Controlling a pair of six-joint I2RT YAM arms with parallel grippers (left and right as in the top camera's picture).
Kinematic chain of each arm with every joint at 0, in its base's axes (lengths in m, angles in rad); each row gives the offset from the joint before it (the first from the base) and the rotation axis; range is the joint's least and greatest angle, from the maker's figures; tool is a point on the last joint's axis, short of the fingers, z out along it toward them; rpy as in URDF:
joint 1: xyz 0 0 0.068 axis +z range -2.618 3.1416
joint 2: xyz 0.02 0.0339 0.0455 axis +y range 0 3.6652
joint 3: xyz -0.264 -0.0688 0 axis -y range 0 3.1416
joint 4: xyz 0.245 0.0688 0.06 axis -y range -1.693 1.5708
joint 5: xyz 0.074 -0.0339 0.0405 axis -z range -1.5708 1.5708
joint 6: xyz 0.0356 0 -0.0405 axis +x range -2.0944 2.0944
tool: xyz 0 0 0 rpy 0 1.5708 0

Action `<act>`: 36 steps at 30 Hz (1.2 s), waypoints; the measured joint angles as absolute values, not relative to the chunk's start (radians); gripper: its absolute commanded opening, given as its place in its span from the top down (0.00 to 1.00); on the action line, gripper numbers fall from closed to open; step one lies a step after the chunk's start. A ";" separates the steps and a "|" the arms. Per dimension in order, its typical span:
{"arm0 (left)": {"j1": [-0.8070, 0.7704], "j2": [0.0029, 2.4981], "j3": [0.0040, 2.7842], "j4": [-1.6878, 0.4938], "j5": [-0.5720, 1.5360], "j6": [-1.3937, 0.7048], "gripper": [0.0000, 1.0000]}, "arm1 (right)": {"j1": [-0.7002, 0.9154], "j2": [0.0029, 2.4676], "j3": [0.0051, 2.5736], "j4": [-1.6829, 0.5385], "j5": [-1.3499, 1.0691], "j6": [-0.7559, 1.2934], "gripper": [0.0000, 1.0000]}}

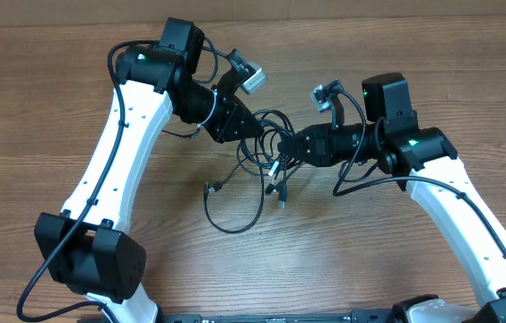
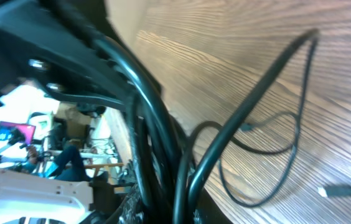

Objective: Untangle cables

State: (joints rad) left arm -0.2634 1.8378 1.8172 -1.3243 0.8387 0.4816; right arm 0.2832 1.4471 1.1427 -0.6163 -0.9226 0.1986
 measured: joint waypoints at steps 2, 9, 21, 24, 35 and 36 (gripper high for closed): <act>-0.263 1.838 1.817 -1.324 0.835 0.481 0.96 | 0.283 1.447 1.143 -0.636 -0.892 0.198 0.82; -0.247 1.838 1.817 -1.336 0.822 0.479 0.96 | 0.283 1.447 1.143 -0.705 -0.767 0.199 0.76; -0.188 1.838 1.817 -1.392 0.822 0.476 0.96 | 0.283 1.446 1.143 -0.784 -0.437 0.326 0.60; -0.188 1.838 1.817 -1.392 0.821 0.476 0.96 | 0.283 1.446 1.143 -0.720 -0.501 0.332 0.49; -0.188 1.835 1.832 -1.402 0.786 0.475 0.96 | 0.283 1.446 1.143 -0.619 -0.813 0.336 0.47; -0.188 1.834 1.834 -1.401 0.784 0.475 0.96 | 0.283 1.446 1.143 -0.625 -0.824 0.336 0.47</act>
State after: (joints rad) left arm -0.1879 1.8336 1.8339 -1.4014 0.7841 0.4751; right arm 0.2832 1.4464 1.1427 -0.6250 -0.8238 0.3363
